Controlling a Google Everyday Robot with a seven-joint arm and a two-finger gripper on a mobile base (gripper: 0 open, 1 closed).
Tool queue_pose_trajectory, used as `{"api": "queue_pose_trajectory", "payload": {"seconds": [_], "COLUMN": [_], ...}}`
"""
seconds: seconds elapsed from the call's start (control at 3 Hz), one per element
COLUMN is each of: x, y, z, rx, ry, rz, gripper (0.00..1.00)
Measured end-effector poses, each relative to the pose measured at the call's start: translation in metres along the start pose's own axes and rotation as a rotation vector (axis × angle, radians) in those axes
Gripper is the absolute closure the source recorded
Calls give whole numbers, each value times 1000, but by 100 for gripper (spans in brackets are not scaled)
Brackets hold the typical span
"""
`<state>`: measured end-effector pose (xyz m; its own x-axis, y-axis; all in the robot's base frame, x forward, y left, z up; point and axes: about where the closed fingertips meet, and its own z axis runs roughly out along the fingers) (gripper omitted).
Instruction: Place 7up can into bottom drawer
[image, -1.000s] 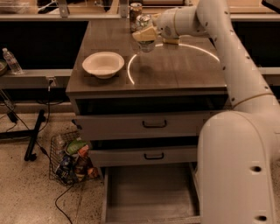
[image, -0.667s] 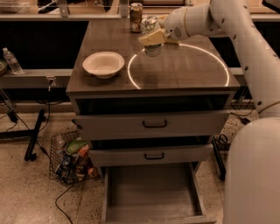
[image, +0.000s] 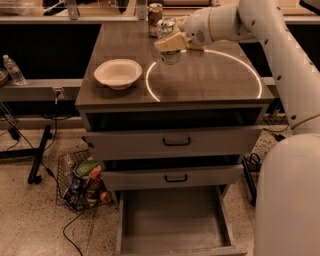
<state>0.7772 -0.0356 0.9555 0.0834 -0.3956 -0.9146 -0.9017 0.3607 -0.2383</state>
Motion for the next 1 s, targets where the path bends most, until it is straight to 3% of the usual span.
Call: {"api": "queue_pose_trajectory", "payload": {"seconds": [0.67, 1.0], "x": [-96, -127], "y": [68, 126], "z": [-97, -127], "rx": [92, 110], "ry": [-238, -296], "rz": [-49, -35], "gripper": [100, 100]}}
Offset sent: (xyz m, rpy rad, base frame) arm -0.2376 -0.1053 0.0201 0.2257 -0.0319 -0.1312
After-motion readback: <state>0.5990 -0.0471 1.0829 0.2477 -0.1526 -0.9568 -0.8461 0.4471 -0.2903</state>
